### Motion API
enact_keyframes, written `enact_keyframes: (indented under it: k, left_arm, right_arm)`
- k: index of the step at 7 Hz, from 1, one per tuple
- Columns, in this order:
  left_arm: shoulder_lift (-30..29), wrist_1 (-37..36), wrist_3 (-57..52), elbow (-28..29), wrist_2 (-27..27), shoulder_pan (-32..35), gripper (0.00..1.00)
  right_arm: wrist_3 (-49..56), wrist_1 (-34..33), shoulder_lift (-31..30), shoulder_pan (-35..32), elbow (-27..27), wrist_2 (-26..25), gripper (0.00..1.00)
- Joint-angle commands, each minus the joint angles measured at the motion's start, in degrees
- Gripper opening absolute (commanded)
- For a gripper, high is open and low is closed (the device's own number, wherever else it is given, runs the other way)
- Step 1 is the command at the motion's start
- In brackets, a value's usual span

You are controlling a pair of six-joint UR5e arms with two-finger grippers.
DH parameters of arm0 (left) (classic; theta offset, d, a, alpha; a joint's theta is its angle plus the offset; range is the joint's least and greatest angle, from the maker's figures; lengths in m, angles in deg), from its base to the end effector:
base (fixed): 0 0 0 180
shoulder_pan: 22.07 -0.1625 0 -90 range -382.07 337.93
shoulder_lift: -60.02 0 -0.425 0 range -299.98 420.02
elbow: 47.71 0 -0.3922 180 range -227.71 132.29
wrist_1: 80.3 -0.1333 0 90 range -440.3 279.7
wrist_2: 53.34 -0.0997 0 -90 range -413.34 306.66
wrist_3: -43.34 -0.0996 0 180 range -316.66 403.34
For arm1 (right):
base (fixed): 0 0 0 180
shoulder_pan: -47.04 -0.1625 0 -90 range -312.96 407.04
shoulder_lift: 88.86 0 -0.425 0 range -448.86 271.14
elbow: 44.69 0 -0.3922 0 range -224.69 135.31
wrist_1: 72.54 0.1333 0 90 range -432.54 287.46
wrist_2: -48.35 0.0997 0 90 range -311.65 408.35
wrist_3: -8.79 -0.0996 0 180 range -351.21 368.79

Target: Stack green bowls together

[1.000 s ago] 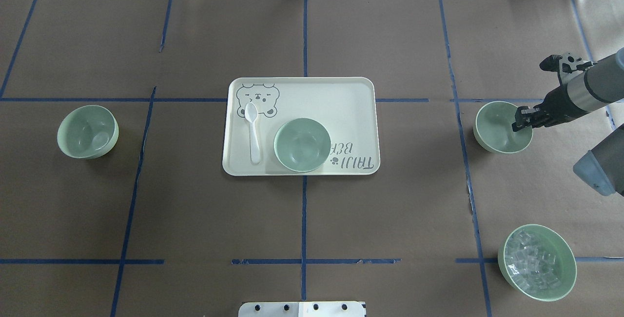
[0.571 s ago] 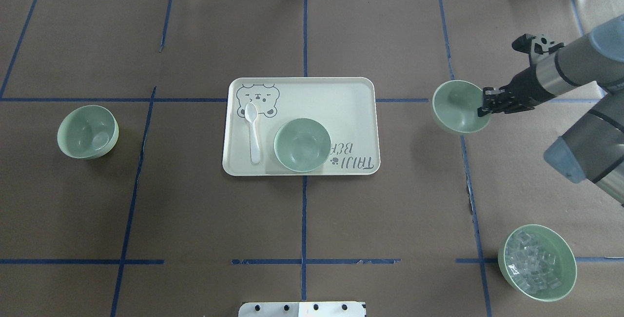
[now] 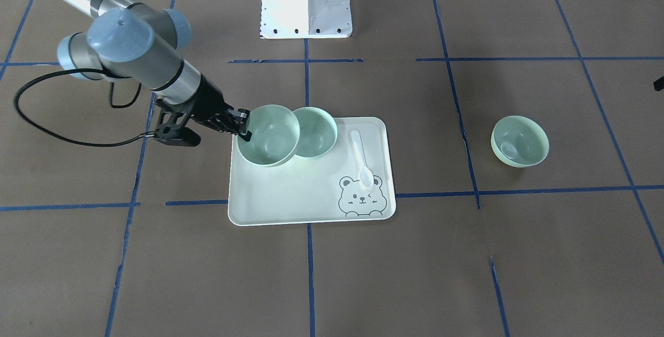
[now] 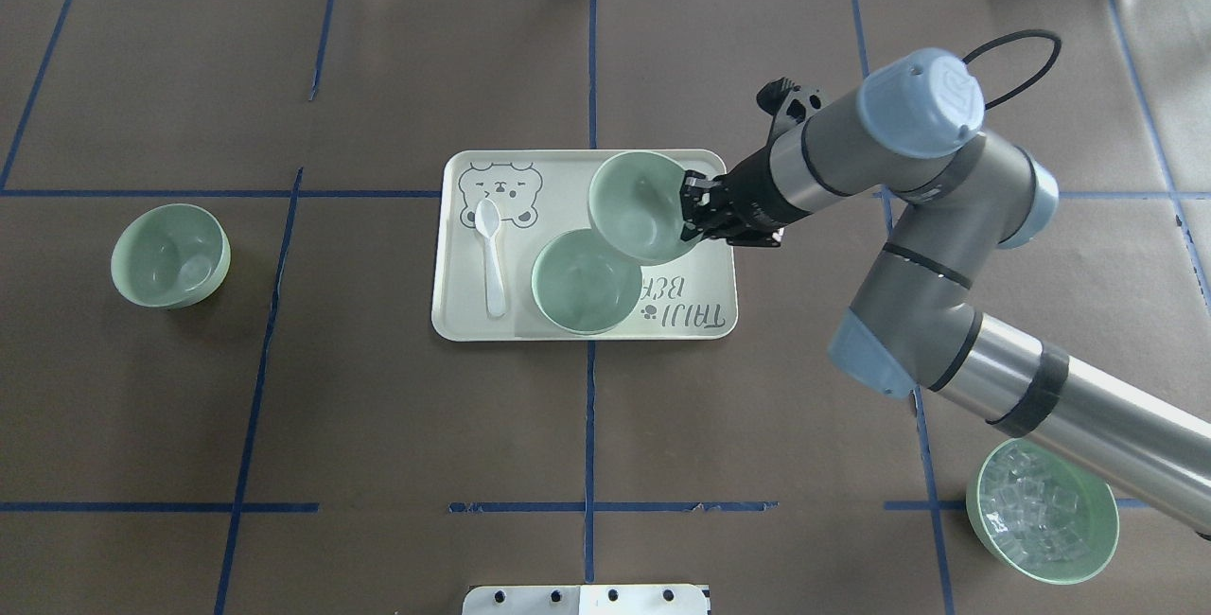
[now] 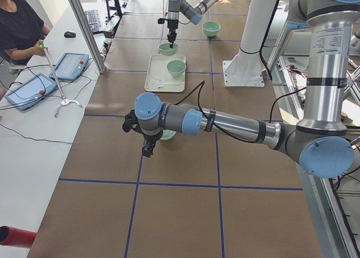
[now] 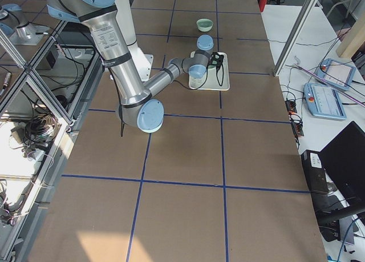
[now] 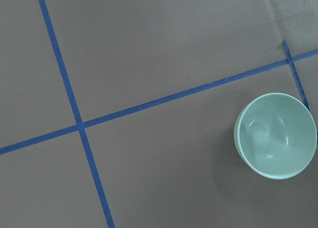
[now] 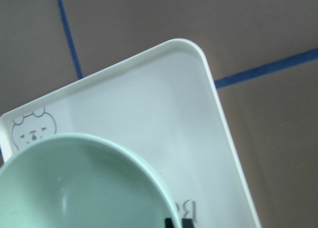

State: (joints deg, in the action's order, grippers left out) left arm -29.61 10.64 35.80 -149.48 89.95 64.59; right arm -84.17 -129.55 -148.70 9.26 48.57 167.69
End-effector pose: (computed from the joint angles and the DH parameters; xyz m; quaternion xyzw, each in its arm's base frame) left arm -0.0247 -0.4941 0.5468 0.1123 0.4420 0.1322 0.8801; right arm -0.4702 -0.4713 0.2573 -0.0437 -0.5689 0.1517 0.8071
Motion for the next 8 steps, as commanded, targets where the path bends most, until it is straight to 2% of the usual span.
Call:
enact_keyframes:
  k: [1, 5, 6, 7, 8]
  left_arm:
    - [-0.01, 1.34, -0.02, 0.07, 0.06, -0.09, 1.0]
    - [-0.01, 1.34, 0.06, -0.01, 0.06, 0.0, 1.0]
    - [-0.01, 1.43, 0.06, -0.01, 0.06, -0.09, 1.0]
    - [-0.01, 1.43, 0.06, -0.01, 0.06, -0.09, 1.0]
    - [-0.1, 1.52, -0.02, -0.01, 0.06, -0.09, 1.0]
  right_arm:
    - [-2.49, -3.1, 3.16, 5.34, -0.36, -6.04, 0.0]
    - [-2.49, -3.37, 2.63, 5.96, -0.53, -6.49, 0.0]
    - [-2.49, -3.37, 2.63, 6.22, -1.4, -6.75, 0.99]
    - [-3.97, -3.37, 3.15, 6.31, -1.94, -8.84, 1.0]
    - [-4.51, -3.29, 3.24, 6.23, -1.51, -8.77, 1.0]
